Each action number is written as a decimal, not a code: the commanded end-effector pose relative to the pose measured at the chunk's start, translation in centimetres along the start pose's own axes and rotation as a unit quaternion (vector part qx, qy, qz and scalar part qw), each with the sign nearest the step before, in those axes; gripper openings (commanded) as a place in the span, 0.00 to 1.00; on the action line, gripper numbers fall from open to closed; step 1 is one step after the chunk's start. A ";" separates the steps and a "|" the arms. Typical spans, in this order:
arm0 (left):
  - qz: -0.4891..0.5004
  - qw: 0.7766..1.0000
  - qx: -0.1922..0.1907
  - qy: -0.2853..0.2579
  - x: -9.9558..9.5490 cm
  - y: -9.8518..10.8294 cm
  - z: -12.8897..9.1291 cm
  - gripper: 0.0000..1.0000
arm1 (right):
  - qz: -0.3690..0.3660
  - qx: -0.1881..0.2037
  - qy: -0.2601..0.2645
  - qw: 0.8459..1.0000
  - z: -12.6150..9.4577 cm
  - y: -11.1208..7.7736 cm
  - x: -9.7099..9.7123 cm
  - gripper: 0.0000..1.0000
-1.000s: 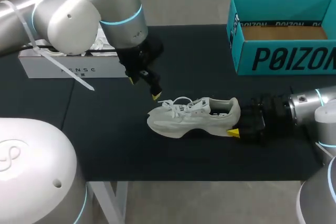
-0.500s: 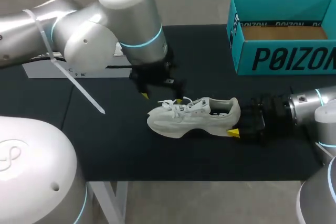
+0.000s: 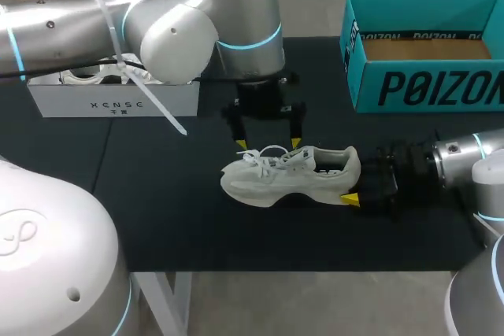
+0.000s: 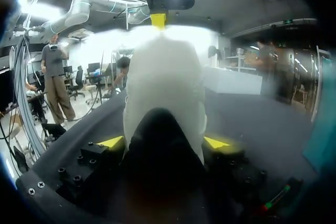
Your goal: Take the shoe out of the shoebox, open the shoe tongue, remove and reinsert the insole, then place the shoe into the shoebox
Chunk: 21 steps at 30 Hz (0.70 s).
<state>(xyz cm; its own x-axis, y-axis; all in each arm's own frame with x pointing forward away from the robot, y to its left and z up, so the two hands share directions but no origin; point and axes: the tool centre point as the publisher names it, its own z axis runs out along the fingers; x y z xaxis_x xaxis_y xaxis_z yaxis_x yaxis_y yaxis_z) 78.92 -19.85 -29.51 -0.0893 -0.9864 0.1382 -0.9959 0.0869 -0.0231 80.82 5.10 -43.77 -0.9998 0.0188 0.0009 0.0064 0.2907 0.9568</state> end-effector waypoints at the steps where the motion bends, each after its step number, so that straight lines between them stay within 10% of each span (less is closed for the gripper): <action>1: 0.025 0.997 -0.024 -0.064 2.5 -0.7 1.1 1.00 | 0.001 0.001 0.000 1.000 0.5 -0.4 0.1 0.00; 21: -0.024 0.991 0.014 -0.132 5.2 0.0 4.8 1.00 | 0.001 0.001 0.000 1.000 0.5 -0.4 0.1 0.00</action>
<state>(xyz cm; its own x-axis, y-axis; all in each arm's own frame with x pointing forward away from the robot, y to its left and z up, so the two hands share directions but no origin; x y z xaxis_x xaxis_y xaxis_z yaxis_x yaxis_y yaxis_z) 78.63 -24.85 -32.79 -0.0503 -0.9976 -0.0483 -0.9980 0.0520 -0.0355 80.82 5.11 -43.76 -0.9998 0.0188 0.0009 0.0063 0.2908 0.9568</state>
